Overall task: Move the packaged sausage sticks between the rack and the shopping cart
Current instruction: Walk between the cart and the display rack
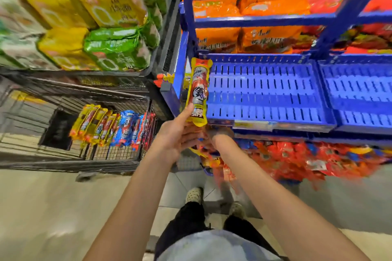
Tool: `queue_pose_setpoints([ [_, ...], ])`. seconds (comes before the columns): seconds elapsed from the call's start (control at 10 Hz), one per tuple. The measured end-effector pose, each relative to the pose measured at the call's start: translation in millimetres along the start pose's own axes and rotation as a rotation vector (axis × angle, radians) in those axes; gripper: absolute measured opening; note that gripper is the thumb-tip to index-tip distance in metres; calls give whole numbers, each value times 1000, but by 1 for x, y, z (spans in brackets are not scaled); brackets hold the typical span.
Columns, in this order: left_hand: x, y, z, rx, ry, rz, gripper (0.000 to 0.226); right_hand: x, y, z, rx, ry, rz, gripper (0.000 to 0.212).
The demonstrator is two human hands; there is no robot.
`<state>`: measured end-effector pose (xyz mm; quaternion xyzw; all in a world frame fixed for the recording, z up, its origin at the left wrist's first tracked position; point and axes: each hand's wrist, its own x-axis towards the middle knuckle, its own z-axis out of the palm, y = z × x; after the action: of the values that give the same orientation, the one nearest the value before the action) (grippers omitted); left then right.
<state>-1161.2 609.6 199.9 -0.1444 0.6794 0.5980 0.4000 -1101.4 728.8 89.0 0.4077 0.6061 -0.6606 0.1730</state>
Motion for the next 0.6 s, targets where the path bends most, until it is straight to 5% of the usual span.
queue_pose_setpoints([
  [0.2, -8, -17, 16, -207, 11, 65, 31, -3, 3, -7, -48, 266, -191, 31],
  [0.3, -15, -31, 22, -313, 18, 159, 18, -23, 20, -25, -50, 220, -219, 58],
  [0.5, -29, -50, 20, -312, 10, 287, 20, -39, 51, -55, -158, 194, -171, 50],
  [0.6, -36, -66, 9, -274, -73, 321, 23, -38, 72, -62, -179, 131, -121, 65],
])
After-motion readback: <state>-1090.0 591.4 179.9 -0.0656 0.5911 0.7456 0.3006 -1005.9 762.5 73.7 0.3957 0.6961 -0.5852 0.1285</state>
